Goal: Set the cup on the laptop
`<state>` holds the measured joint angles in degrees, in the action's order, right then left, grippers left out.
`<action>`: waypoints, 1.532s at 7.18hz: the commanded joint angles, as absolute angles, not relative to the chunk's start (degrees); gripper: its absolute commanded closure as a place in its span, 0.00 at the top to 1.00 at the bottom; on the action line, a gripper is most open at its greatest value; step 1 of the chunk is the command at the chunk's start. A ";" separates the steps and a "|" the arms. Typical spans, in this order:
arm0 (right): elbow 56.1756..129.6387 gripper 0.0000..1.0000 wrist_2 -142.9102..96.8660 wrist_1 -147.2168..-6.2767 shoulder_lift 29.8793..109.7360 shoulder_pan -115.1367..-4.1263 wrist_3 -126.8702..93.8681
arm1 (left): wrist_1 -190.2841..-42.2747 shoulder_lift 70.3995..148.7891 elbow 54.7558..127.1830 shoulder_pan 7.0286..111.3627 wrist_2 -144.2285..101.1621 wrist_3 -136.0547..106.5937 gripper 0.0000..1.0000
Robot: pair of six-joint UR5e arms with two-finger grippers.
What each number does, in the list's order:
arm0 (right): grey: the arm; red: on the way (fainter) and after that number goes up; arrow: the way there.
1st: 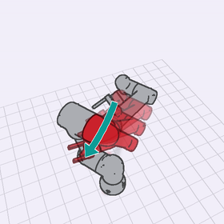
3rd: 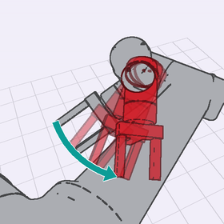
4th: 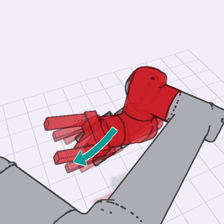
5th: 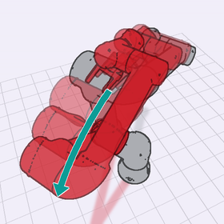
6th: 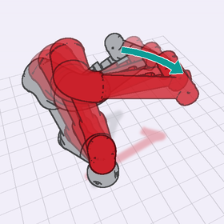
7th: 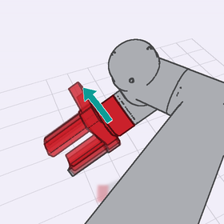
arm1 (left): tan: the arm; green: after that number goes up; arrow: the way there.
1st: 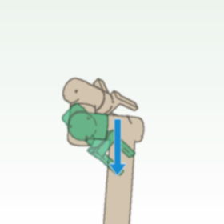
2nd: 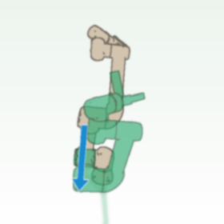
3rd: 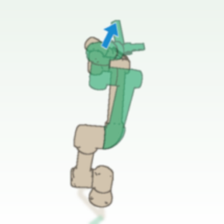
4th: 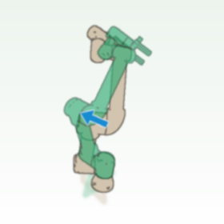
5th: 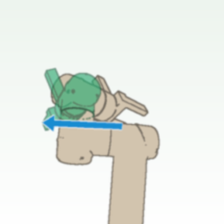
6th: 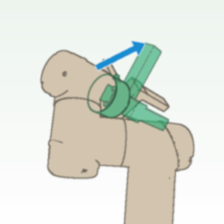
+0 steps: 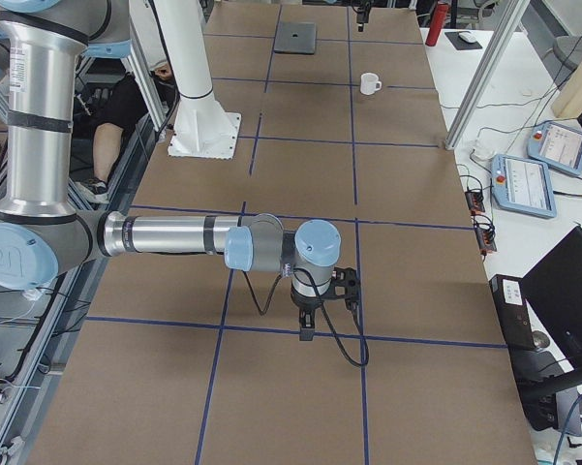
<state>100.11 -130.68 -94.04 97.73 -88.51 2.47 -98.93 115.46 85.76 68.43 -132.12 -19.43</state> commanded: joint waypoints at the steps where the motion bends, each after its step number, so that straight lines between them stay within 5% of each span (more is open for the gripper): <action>1: 100.11 1.00 -130.69 -94.04 97.73 -88.51 2.46 | -99.49 126.43 75.46 63.91 -131.31 -29.41 1.00; 5: 100.11 1.00 -130.69 -94.04 97.73 -88.51 2.46 | -111.33 138.77 53.92 58.01 -127.27 -38.84 0.98; 9: 100.11 1.00 -130.69 -94.04 97.73 -88.51 2.55 | -111.53 138.69 49.05 55.11 -124.98 -38.94 0.96; 10: 100.11 1.00 -130.69 -94.04 97.73 -88.51 2.55 | -111.62 138.78 48.52 55.02 -125.07 -38.59 0.85; 11: 100.11 1.00 -130.69 -94.04 97.73 -88.51 2.46 | -111.53 138.87 48.52 55.02 -125.07 -38.41 0.44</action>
